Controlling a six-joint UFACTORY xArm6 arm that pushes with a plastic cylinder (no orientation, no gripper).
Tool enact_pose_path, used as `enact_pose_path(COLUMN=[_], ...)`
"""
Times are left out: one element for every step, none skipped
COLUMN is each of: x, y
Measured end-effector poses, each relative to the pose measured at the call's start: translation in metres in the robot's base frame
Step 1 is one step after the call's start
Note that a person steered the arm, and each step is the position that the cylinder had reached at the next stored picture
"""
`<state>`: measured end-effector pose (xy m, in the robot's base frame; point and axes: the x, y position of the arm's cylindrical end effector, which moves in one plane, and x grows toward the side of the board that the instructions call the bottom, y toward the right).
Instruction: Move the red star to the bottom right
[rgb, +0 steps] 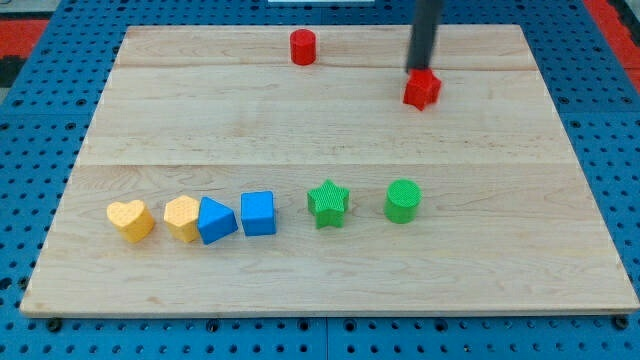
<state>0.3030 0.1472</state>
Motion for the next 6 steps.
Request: enact_pose_path(x=[0.061, 0.078, 0.036, 0.033, 0.071, 0.113], y=[0.022, 0.026, 0.034, 0.001, -0.003, 0.001])
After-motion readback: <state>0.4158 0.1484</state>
